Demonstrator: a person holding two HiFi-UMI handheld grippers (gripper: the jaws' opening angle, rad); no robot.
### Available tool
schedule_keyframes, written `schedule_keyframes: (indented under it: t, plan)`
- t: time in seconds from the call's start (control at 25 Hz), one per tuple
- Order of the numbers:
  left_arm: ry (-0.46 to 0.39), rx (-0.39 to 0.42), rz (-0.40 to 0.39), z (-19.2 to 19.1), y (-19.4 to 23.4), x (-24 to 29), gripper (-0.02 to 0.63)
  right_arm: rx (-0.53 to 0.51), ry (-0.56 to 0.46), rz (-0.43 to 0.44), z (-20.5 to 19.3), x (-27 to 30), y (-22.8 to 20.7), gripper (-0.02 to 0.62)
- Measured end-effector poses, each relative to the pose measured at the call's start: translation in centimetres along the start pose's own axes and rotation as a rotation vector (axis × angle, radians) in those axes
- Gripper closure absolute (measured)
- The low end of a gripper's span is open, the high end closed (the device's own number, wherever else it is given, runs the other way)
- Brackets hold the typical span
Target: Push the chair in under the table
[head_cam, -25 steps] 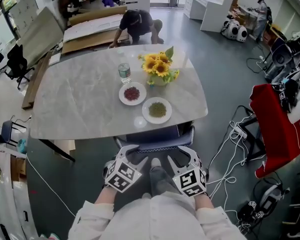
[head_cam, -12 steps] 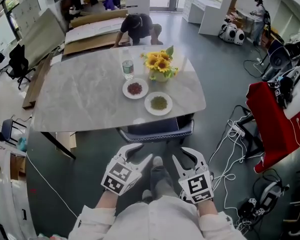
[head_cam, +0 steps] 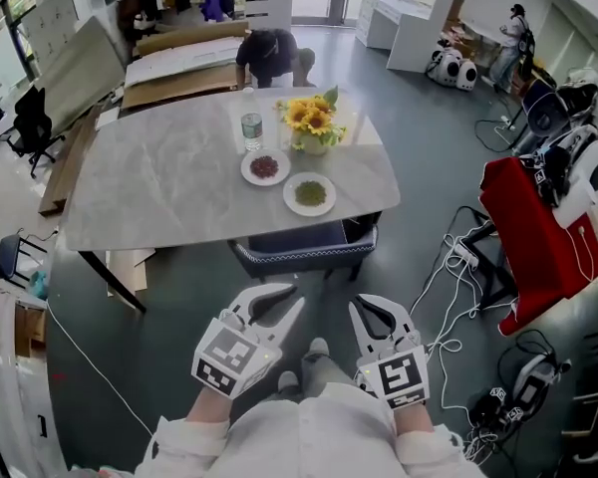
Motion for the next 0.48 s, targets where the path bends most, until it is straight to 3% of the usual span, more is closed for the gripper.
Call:
schedule_keyframes:
  t: [0.12, 0.36, 0.48]
  plan:
    - [-0.018, 0.018, 0.015, 0.2, -0.4, -0.1, 0.559, -0.001, -0.009, 0.001, 0.4, -0.4, -0.2, 0.580]
    - [-0.044, -0.059, 0.033, 1.4, -1.4, -0.4, 0.577, -0.002, -0.037, 0.013, 1.6, -1.2, -1.5, 0.584]
    - [-0.056, -0.047, 0.044, 2.1, -1.9, -0.2, 0.584, 0.025, -0.065, 0.021, 2.2, -1.6, -2.1, 0.586]
Point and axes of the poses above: the fingertips, and each gripper's own axes: x forward along the fingers, y to its left, z out of its top, the point moved 4 cm from there along -x, backward along the fingers, and after that the axes turned 6 degrees about -x, right-handed, at the moved point
